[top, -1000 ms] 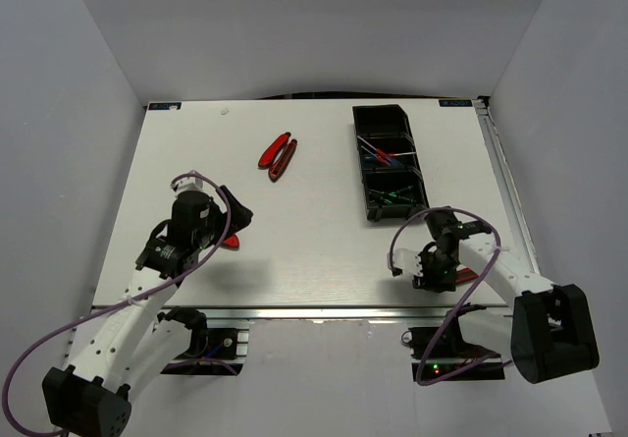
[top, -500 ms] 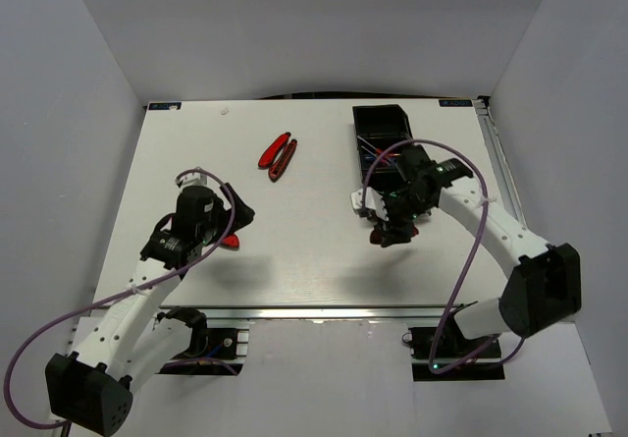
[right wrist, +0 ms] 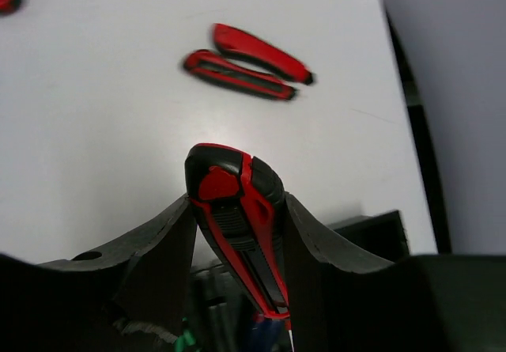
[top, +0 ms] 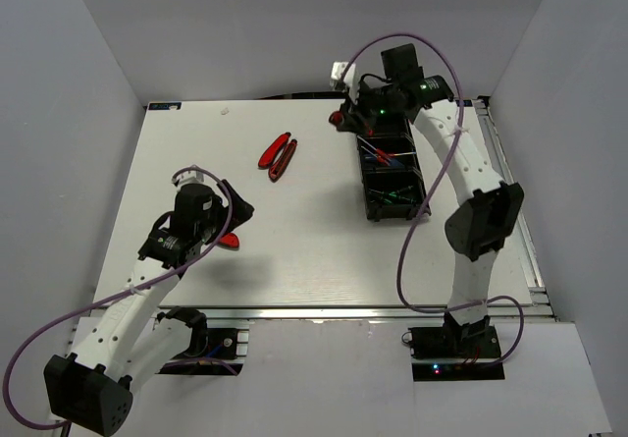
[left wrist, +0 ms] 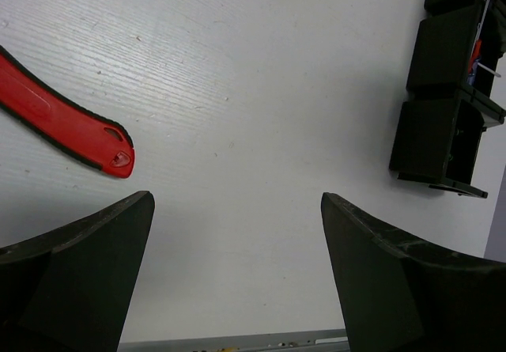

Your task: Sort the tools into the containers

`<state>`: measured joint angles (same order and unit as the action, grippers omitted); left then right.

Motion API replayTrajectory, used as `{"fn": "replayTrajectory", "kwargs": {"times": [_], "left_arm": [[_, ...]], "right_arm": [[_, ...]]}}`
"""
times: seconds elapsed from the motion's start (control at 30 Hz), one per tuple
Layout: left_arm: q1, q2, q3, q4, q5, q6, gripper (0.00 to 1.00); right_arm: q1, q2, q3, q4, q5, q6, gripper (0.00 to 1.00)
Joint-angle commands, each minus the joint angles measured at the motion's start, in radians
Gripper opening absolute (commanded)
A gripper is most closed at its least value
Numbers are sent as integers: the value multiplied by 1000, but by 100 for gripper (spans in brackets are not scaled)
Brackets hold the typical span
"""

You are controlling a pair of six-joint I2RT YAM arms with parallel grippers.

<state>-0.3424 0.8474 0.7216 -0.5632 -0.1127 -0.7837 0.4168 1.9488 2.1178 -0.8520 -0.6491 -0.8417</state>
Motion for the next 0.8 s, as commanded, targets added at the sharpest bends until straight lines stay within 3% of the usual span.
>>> {"fn": "replayTrajectory", "kwargs": {"times": [0.0,0.1,0.33,0.7,0.77], "left_arm": [[5,-4,24,-6,-7,-41,98],[5,-4,13,-6,2,-63,98],[5,7,10,-15,8,-111,98],[6,30,32,-24,25,-163,98],[6,41,41,-33,33,-164,98]], "right_arm": [[-108,122,91,185,23,113,0],[-176,188,87,344,2,220,0],[-213,280,73,628,29,240,0],[-223,357,-30,746,28,251,0],[-225,377,-28,748,40,254,5]]}}
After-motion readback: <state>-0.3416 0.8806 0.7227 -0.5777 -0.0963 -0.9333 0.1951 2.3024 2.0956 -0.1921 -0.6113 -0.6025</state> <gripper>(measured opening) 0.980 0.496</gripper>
